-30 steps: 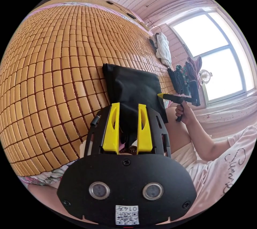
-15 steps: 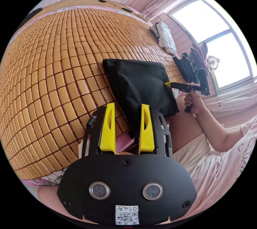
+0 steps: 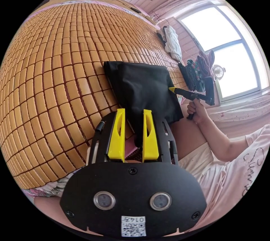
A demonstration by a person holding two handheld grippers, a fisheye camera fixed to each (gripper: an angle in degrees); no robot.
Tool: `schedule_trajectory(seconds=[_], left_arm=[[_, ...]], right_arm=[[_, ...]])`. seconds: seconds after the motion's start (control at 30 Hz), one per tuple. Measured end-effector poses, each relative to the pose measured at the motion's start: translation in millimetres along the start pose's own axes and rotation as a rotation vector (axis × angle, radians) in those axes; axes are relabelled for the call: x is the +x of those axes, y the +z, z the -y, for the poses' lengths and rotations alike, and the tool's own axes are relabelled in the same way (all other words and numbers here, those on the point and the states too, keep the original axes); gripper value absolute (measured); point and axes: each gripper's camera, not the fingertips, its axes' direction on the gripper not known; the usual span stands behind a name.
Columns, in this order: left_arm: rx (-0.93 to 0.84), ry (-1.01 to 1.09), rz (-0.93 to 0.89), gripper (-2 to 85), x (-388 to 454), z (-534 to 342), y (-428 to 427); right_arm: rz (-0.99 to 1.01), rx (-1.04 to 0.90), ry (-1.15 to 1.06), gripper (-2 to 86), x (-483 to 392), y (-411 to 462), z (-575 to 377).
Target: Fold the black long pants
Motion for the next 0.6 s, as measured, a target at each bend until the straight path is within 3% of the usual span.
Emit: schedule_trajectory(seconds=[0.2,0.3,0.43,0.6], left_arm=[[0.064,-0.045,-0.039,4.2,-5,-41,-15],[0.129,-0.088,-0.062,3.9,-5,-67,-34],[0.398,-0.128,-0.141,3.7,-8,-118,-89],[0.771,-0.165,-0.086,3.7,-19,-196,-180]], right_arm=[[0.132,0.066,-0.201,2.0,-85,-52,18],[0.134,0.078,-0.427,1.7,-166,-83,35],[0.151,0.113,-0.818,1.5,-303,-116,52],[0.241,0.132,-1.214,1.4,-461,-122,57]])
